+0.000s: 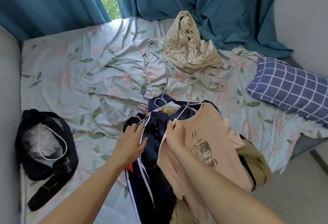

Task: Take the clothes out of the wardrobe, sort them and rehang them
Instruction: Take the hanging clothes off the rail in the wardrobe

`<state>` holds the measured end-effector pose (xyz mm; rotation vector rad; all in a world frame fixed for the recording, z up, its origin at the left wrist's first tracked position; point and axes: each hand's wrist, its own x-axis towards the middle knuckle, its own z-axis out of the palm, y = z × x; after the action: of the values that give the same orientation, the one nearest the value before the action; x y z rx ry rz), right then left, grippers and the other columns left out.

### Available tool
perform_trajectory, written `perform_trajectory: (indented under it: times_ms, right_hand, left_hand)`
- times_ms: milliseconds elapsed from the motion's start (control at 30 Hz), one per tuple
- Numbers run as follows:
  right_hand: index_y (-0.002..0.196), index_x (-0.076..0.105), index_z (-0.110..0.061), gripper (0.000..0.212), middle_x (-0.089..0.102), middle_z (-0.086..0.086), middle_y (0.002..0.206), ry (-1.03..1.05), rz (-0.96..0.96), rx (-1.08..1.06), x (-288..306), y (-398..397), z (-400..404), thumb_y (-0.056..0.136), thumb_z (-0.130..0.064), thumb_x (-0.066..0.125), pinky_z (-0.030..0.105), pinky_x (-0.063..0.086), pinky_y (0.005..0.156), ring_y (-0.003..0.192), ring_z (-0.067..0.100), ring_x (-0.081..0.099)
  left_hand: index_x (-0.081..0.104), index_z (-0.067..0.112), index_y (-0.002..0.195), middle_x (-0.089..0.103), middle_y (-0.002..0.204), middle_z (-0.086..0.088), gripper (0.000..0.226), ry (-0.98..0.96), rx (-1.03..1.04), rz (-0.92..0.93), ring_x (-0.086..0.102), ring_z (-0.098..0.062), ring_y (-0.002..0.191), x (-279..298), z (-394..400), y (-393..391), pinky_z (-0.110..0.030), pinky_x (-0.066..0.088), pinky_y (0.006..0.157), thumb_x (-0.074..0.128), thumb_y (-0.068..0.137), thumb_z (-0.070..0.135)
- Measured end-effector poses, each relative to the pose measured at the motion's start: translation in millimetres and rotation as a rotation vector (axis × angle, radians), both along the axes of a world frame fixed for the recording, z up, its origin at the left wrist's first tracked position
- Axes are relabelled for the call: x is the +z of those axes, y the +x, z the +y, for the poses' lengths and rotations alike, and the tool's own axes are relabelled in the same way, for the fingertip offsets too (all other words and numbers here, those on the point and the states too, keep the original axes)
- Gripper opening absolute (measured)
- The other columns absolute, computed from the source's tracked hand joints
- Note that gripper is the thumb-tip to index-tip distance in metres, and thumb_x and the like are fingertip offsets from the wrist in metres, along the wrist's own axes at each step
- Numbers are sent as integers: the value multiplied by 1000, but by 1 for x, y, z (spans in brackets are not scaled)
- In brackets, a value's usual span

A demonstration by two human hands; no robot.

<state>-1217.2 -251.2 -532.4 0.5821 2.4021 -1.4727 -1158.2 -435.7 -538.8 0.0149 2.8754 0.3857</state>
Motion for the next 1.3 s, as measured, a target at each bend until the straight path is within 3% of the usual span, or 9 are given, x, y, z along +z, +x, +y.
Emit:
perform_trajectory:
  times_ms: [133,200,300,533,667,733,833,967,1300]
  right_hand:
    - [74,44,-14,38,55,3,70,-37,-27,112,3,-17,-27,106,-32,53,33,42,64,69,21,53]
    - [92,56,-16,34,66,1,87,-30,-124,279,4,-16,-25,106,-46,51,41,53,77,87,24,63]
    - [123,57,-18,39,62,-4,111,115,-133,436,22,2,-3,106,-51,46,39,47,86,107,24,61]
    - [123,55,-27,33,62,-3,126,394,106,369,116,123,75,102,-52,49,46,48,94,119,24,51]
    - [140,50,-26,44,56,-2,137,583,138,277,173,217,126,104,-51,49,45,46,101,127,26,47]
    - [147,49,-24,49,53,-1,143,637,135,154,197,273,146,105,-49,48,42,44,106,132,26,45]
    - [146,51,-22,48,54,-2,138,701,141,-87,224,372,162,105,-47,51,41,47,101,127,26,49]
    - [149,48,-27,56,57,-2,135,727,99,-414,251,504,167,102,-57,41,43,48,100,124,23,49]
    - [147,51,-30,58,57,-6,137,826,-118,-1129,275,827,121,99,-60,39,44,46,102,129,22,51]
  left_hand:
    - [53,22,137,59,118,1,40,36,124,10,58,-26,110,10,-19,32,-41,53,85,48,103,43]
    - [53,24,137,60,117,1,45,25,153,14,59,-26,111,18,-27,41,-43,54,83,40,101,48]
    - [53,26,137,60,116,2,53,-19,144,10,59,-26,109,35,-34,52,-45,53,81,30,98,54]
    - [52,25,145,61,123,1,56,-6,-17,149,57,-27,112,124,-1,92,-44,50,85,41,99,55]
    - [50,28,149,60,131,1,58,81,-165,196,53,-26,120,176,44,120,-44,48,91,41,99,57]
    - [48,29,152,58,138,2,61,170,-290,179,52,-26,125,196,72,142,-45,49,92,38,99,58]
    - [50,30,153,59,140,2,63,225,-504,136,52,-28,127,221,112,186,-47,49,90,39,98,58]
    - [53,29,150,59,140,2,59,248,-842,158,50,-28,131,247,168,249,-47,48,94,43,98,55]
    - [66,25,128,63,116,5,45,418,-1644,150,58,-25,103,275,295,508,-40,49,78,52,93,50]
